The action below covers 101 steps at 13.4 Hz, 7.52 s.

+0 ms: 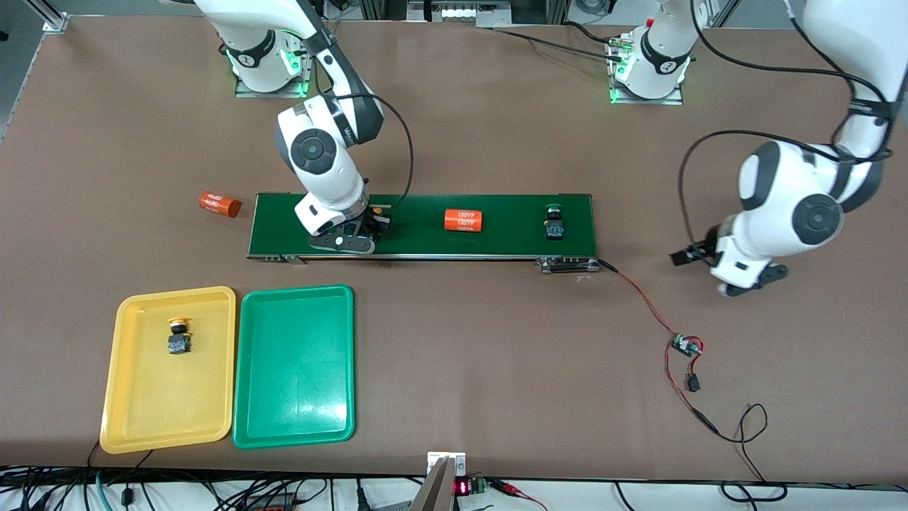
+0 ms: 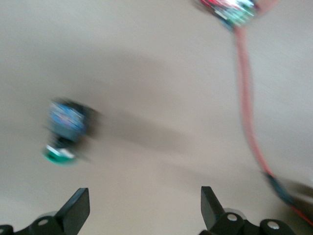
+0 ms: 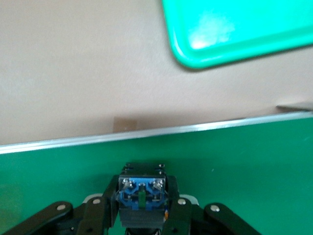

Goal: Sort buttons by color to trays
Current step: 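Lift the orange-capped button with the right gripper while the left gripper withdraws, then lower the orange-capped button into the yellow tray and open the right gripper, then return the right gripper to the conveyor while the left gripper grasps a button, then place the button on the conveyor while the right gripper grasps the cylinder, then set the orange cylinder beside the conveyor while the left gripper withdraws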

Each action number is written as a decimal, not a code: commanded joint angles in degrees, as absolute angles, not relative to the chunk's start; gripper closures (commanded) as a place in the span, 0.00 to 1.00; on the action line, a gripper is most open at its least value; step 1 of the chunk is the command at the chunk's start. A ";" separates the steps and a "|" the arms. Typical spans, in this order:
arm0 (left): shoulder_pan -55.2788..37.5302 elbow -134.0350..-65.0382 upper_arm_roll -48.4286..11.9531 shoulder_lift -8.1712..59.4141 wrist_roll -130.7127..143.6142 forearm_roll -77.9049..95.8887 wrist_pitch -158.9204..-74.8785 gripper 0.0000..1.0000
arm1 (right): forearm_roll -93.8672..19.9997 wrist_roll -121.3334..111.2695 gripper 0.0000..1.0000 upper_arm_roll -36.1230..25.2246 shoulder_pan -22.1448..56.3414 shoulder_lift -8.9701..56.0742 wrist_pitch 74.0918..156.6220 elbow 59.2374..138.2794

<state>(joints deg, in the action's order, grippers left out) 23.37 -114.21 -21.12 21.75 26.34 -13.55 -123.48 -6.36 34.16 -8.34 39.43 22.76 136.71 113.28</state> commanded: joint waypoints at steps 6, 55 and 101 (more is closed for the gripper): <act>32.78 -111.00 -22.24 28.47 7.48 -17.84 -123.40 0.00 | -5.62 4.87 0.93 -9.93 21.65 27.41 127.00 98.54; 10.91 -117.42 -34.45 18.19 18.53 1.92 -120.93 0.98 | -0.63 38.39 0.00 -8.70 41.74 14.67 132.95 116.63; 6.94 -79.72 -5.97 13.62 4.83 -1.84 -93.07 0.00 | -1.49 47.02 0.00 -8.53 47.46 22.76 135.26 109.34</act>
